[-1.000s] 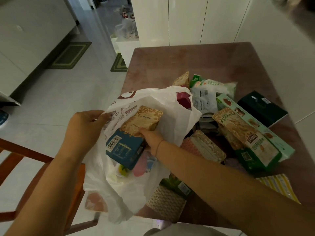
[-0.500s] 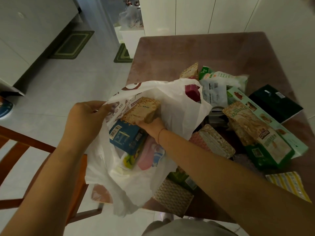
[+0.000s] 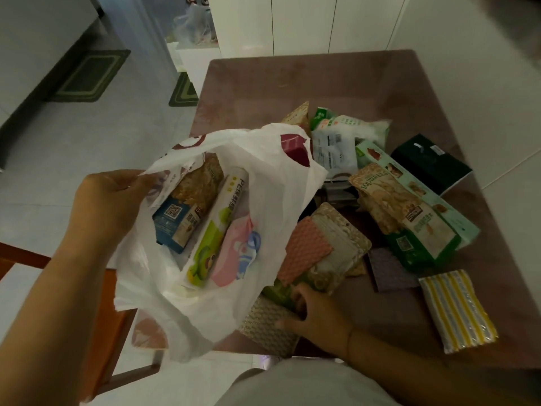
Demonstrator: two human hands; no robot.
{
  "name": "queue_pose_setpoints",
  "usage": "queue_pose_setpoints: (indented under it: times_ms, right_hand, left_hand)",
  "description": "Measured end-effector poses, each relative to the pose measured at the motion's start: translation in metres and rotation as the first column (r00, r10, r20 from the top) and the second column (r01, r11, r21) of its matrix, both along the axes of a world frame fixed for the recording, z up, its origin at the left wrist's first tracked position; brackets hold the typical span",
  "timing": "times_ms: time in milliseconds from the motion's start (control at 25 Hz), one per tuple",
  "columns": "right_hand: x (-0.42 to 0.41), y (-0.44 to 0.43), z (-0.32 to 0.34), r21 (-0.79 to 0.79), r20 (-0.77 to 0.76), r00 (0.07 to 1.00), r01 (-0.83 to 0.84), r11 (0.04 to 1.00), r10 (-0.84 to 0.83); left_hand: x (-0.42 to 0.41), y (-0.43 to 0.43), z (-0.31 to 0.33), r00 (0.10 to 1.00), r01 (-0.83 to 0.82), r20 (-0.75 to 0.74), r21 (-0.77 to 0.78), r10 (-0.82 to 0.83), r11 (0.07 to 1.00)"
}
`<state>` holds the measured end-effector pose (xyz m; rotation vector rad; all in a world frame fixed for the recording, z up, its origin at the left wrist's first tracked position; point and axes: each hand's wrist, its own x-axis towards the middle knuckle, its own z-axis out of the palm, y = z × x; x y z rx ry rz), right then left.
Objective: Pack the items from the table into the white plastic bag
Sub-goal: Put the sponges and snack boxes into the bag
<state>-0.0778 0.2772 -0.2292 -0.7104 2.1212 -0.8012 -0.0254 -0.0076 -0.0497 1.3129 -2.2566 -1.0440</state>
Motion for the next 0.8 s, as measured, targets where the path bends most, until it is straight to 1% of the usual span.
queue_pose_setpoints:
  times_ms: [80, 160, 240, 280, 320, 360, 400, 440, 480, 520, 560, 600, 640, 760, 800]
  right_hand:
    - [0.003, -0.007, -0.011, 0.059, 0.023, 0.999, -0.033, 0.998, 0.032]
    - [0.002, -0.010, -0.015, 0.071, 0.022, 0.995, -0.103, 0.992, 0.102]
    - [-0.004, -0.006, -0.013, 0.025, 0.059, 0.981, -0.187, 0.982, 0.185]
    - [-0.010, 0.000, -0.010, -0.023, 0.085, 0.975, -0.204, 0.979, 0.206]
    - [-0.018, 0.007, -0.004, -0.068, 0.112, 0.974, -0.188, 0.980, 0.195]
    - [-0.030, 0.017, 0.002, -0.110, 0.132, 0.979, -0.138, 0.984, 0.152]
    - [-0.044, 0.027, 0.006, -0.135, 0.157, 0.985, -0.051, 0.990, 0.072]
    - [-0.059, 0.036, 0.009, -0.164, 0.192, 0.980, 0.078, 0.983, -0.046]
    - [-0.072, 0.042, 0.011, -0.191, 0.250, 0.948, 0.249, 0.950, -0.198]
    - [-0.081, 0.043, 0.011, -0.204, 0.331, 0.875, 0.432, 0.879, -0.353]
    - [-0.085, 0.038, 0.012, -0.192, 0.417, 0.777, 0.582, 0.790, -0.471]
    - [-0.085, 0.028, 0.013, -0.162, 0.486, 0.686, 0.680, 0.716, -0.542]
    - [-0.081, 0.015, 0.014, -0.145, 0.513, 0.640, 0.722, 0.677, -0.573]
    - [-0.068, -0.016, 0.013, -0.157, 0.420, 0.662, 0.727, 0.668, -0.621]
    - [-0.065, -0.021, 0.013, -0.149, 0.395, 0.656, 0.737, 0.659, -0.643]
  left_hand:
    - [-0.001, 0.002, 0.000, 1.000, 0.005, -0.001, 0.002, -0.005, 1.000]
    - [-0.002, 0.003, 0.000, 1.000, 0.018, 0.001, -0.007, -0.018, 1.000]
    - [-0.002, 0.003, 0.000, 1.000, 0.029, -0.005, -0.004, -0.030, 1.000]
    - [-0.002, 0.002, -0.001, 0.999, 0.034, -0.015, 0.005, -0.034, 0.999]
    - [-0.003, 0.000, -0.001, 0.999, 0.033, -0.018, 0.015, -0.033, 0.999]
    - [-0.003, -0.001, -0.001, 0.999, 0.031, -0.012, 0.022, -0.031, 0.999]
    - [-0.003, -0.001, -0.001, 1.000, 0.030, -0.002, 0.027, -0.030, 0.999]
    - [-0.003, -0.002, -0.001, 1.000, 0.028, 0.004, 0.032, -0.029, 0.999]
    - [-0.004, -0.002, -0.001, 1.000, 0.025, -0.003, 0.037, -0.025, 0.999]
    - [-0.004, -0.002, 0.000, 1.000, 0.021, -0.015, 0.041, -0.021, 0.999]
    - [-0.005, -0.003, 0.000, 1.000, 0.015, -0.024, 0.049, -0.014, 0.999]
    - [-0.006, -0.002, 0.000, 1.000, 0.012, -0.029, 0.056, -0.010, 0.998]
    - [-0.007, 0.000, 0.001, 1.000, 0.011, -0.029, 0.060, -0.009, 0.998]
    - [-0.007, 0.002, 0.002, 0.999, 0.019, -0.027, 0.057, -0.018, 0.998]
    - [-0.006, 0.003, 0.003, 1.000, 0.020, -0.025, 0.047, -0.019, 0.999]
